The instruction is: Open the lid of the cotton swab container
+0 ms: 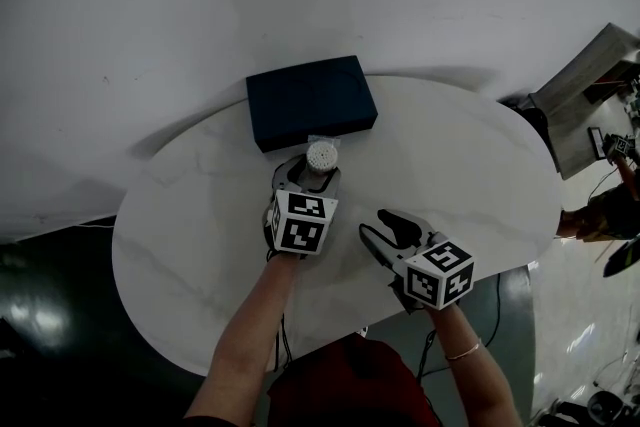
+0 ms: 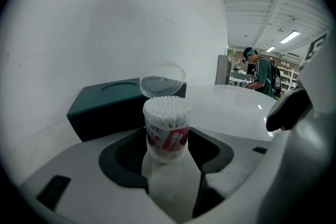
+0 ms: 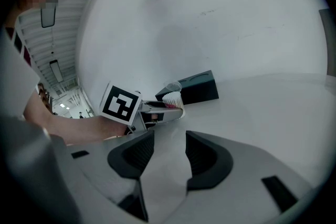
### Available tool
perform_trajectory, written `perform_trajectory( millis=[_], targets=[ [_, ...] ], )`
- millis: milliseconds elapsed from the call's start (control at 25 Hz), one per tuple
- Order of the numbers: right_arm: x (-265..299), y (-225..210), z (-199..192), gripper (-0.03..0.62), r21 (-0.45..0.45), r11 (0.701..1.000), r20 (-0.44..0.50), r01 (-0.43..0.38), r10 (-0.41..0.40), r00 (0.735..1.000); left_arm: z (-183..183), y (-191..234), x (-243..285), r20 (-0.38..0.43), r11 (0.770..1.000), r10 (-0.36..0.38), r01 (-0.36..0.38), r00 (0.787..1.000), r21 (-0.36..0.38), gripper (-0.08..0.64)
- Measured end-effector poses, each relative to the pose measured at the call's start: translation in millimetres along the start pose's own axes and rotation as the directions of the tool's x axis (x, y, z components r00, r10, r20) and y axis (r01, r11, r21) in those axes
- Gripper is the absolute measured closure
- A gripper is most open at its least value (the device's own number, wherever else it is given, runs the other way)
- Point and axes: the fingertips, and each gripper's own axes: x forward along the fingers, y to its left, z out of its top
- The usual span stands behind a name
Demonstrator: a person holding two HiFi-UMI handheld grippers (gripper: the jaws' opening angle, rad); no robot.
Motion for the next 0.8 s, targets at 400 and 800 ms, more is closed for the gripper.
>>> perform_trajectory(
  millis=[400, 800],
  targets=[
    [-4.9, 0.2, -2.3, 0.393, 0.008, 1.0, -0.001, 0.011, -0.011, 1.0, -2.5, -2.2, 2.1, -0.021, 1.0, -0.003, 0.003, 1.0, 0.02, 0.31],
    [-7.9, 7.0, -5.5, 0.393, 0.005, 1.0, -0.003, 0.008, -0.008, 1.0, -3.5, -5.1, 4.1, -0.03, 1.0, -0.004, 0.005, 1.0, 0.025, 0.291]
  ],
)
